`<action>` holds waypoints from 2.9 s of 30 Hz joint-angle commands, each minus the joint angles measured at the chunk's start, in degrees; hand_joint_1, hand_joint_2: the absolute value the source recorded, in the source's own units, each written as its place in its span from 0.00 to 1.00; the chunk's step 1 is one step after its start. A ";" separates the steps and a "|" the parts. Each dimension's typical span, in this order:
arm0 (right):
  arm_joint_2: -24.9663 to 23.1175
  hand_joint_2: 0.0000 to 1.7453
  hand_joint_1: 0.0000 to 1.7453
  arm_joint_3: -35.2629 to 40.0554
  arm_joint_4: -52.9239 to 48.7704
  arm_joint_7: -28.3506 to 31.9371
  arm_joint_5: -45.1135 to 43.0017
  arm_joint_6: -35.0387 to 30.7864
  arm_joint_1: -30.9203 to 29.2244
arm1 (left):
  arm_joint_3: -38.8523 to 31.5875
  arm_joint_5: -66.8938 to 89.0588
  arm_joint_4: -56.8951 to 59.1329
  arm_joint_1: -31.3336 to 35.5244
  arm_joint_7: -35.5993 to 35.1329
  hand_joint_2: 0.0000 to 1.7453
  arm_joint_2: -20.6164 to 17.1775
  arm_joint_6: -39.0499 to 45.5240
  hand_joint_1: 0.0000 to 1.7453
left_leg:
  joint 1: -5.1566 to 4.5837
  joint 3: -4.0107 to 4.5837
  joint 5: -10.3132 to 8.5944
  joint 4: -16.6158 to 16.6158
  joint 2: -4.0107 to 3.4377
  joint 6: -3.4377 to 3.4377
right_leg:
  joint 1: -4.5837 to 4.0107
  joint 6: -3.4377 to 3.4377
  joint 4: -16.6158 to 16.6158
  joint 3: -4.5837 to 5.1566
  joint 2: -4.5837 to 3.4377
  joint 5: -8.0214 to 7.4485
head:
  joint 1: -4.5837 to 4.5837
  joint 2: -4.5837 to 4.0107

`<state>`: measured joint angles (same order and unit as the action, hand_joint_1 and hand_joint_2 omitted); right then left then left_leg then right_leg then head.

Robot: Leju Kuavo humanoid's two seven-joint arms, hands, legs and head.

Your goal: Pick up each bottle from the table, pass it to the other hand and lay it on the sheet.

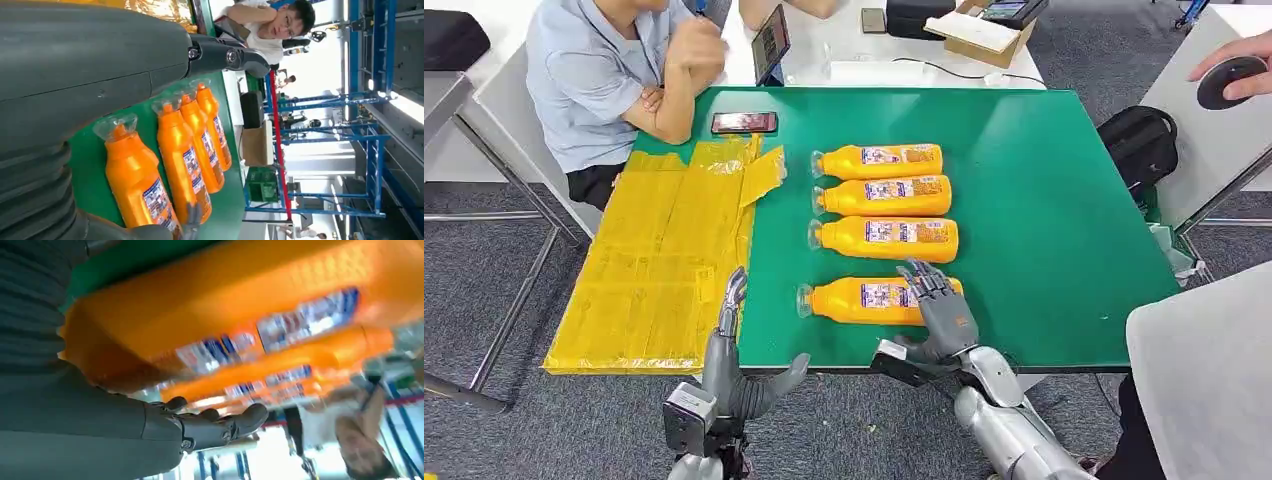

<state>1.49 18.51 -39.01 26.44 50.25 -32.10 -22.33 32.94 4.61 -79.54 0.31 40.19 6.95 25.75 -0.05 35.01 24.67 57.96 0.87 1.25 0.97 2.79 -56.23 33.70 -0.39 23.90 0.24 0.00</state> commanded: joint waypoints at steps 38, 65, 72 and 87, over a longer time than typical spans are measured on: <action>-1.48 1.00 1.00 6.75 13.17 -18.94 5.46 18.06 -7.56 | -1.60 2.03 -0.05 -2.71 -0.19 1.00 -0.77 -0.83 0.00 | 0.08 -0.88 -0.01 -0.11 0.05 -0.05 | -0.10 -0.10 0.20 -0.86 0.17 0.01 | -0.02 0.00; -4.41 1.00 1.00 -4.49 -18.84 3.05 -20.71 10.44 11.05 | -12.77 -13.98 0.45 -4.40 -2.18 1.00 1.79 0.42 0.00 | 0.16 -0.97 0.19 -0.08 -0.32 -0.22 | -0.19 -0.15 0.11 -0.82 -0.22 0.04 | -0.04 0.00; -5.58 1.00 0.99 -6.19 -25.13 6.37 -26.09 6.40 13.97 | -4.71 -19.51 4.50 -4.86 -9.84 1.00 -1.82 -16.31 0.00 | 0.12 -0.59 0.20 -0.09 -0.27 -0.20 | -0.15 -0.11 0.08 -0.50 -0.25 0.06 | -0.02 0.00; -8.05 1.00 0.96 1.89 -27.10 8.22 -27.02 10.66 15.36 | -1.65 -16.65 0.88 -3.85 -5.49 1.00 -2.12 -16.55 0.00 | 0.16 -0.46 0.26 -0.07 -0.38 -0.24 | -0.19 -0.18 0.05 -0.32 -0.28 0.11 | -0.02 0.00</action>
<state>-3.91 14.29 -65.53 33.88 23.06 -24.61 -7.14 28.74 -12.52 -78.55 -5.41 32.22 6.49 7.30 0.09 34.81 24.82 57.94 0.61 1.10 0.83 2.76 -56.20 33.59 -0.67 23.91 0.22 0.00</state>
